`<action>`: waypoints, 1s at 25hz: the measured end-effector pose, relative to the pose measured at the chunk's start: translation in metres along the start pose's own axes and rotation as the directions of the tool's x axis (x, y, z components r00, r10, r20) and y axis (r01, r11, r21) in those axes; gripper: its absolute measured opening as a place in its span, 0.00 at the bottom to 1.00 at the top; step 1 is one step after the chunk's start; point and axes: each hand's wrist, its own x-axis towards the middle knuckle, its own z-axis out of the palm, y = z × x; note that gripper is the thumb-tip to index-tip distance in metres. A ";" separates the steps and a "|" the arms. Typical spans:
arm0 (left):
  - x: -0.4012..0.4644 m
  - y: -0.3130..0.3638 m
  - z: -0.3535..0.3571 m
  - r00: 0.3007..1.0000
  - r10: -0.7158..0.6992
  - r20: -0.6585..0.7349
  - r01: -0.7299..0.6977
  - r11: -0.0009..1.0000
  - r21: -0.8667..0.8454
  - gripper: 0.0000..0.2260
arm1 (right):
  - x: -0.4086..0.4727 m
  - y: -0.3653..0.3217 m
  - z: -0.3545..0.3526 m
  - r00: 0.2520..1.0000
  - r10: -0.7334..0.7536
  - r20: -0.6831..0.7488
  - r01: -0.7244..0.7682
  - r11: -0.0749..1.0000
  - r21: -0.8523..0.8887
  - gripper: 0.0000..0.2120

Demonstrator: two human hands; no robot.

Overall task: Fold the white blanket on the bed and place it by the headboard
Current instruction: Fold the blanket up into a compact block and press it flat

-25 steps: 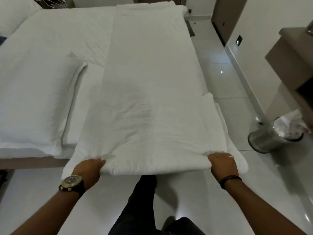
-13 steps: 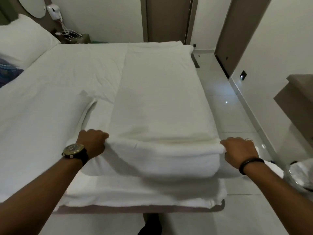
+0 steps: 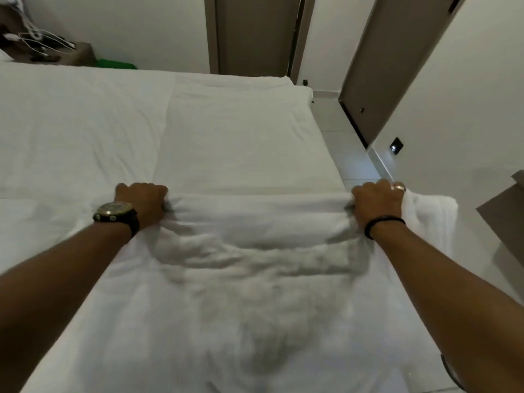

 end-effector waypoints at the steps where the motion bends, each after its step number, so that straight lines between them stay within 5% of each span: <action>1: 0.021 -0.001 0.010 1.000 -0.004 0.009 0.004 1.000 -0.016 0.02 | 0.020 -0.010 0.008 0.999 0.001 -0.043 -0.001 1.000 0.008 0.07; 5: 0.081 -0.007 0.058 0.998 -0.023 0.060 0.026 0.998 -0.054 0.05 | 0.079 -0.049 0.060 0.998 -0.004 -0.061 0.004 1.000 -0.001 0.09; 8: 0.101 0.002 0.094 0.997 0.080 0.011 -0.080 0.996 -0.050 0.09 | 0.092 -0.076 0.103 0.992 -0.005 0.123 -0.005 0.997 0.081 0.19; 12: 0.118 0.009 0.120 0.992 0.099 -0.075 -0.106 0.989 -0.101 0.09 | 0.092 -0.109 0.145 0.929 -0.193 0.316 0.156 0.978 0.141 0.30; 16: 0.131 0.011 0.131 0.978 0.124 -0.167 -0.143 0.984 -0.104 0.07 | 0.113 -0.101 0.148 0.973 -0.163 0.165 0.179 0.980 -0.089 0.15; 19: 0.139 0.016 0.128 0.983 0.121 -0.140 -0.140 0.980 -0.138 0.07 | 0.107 -0.104 0.157 0.993 -0.114 0.004 0.114 0.992 -0.062 0.10; 22: 0.135 0.017 0.127 0.990 0.050 -0.130 -0.091 0.939 -0.332 0.16 | 0.096 -0.096 0.159 0.992 -0.084 0.092 0.086 0.996 -0.012 0.11; 25: 0.090 0.041 0.130 0.951 0.071 -0.302 -0.179 0.921 -0.345 0.27 | 0.085 -0.092 0.157 0.992 -0.013 0.125 -0.006 0.989 0.150 0.18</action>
